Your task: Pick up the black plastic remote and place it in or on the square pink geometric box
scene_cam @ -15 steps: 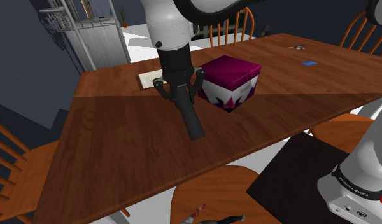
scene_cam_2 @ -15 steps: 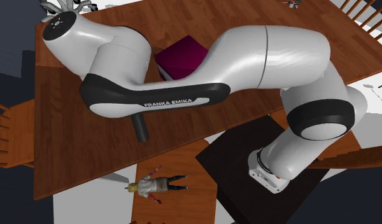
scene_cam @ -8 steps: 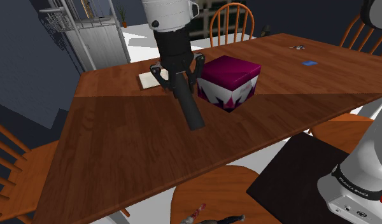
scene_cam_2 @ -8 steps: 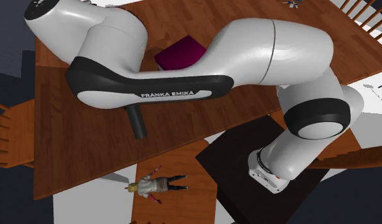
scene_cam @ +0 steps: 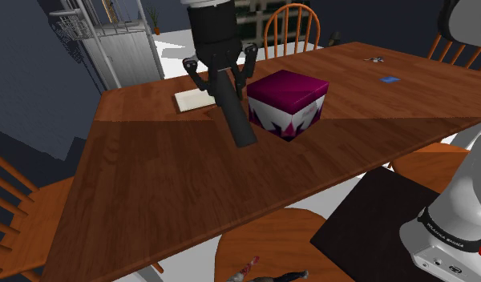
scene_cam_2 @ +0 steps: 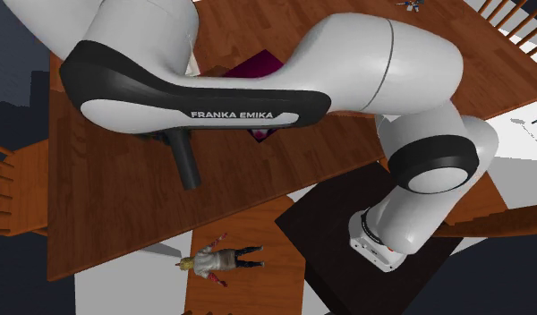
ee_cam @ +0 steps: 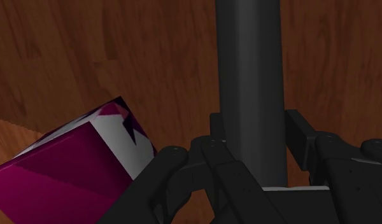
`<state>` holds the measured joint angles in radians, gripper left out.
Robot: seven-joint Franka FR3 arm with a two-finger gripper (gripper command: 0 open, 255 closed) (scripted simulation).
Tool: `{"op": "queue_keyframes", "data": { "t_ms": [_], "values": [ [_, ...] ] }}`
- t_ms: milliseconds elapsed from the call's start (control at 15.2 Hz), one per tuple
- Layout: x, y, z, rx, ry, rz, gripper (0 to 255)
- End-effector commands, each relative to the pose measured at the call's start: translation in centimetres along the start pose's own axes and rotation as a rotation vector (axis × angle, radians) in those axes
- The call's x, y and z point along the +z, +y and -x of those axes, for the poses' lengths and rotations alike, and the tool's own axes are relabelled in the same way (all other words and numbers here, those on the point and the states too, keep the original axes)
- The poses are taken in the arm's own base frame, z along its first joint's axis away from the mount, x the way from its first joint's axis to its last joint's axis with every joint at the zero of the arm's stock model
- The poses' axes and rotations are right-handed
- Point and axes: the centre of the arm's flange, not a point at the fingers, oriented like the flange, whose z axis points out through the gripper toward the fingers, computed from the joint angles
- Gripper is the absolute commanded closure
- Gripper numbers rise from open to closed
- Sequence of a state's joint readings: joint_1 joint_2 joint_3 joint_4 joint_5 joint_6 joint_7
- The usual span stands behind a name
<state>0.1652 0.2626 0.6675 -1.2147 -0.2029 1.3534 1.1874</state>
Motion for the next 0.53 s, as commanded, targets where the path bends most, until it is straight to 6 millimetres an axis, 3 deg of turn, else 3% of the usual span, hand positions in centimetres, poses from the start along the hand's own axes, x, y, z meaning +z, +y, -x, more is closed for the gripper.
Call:
{"op": "queue_keyframes", "data": {
  "t_ms": [0,462],
  "values": [
    [-0.5,0.1,0.0,0.0,0.0,0.0,255],
    [0.4,7.2,-5.9,0.0,0.0,0.0,255]
  ]
}}
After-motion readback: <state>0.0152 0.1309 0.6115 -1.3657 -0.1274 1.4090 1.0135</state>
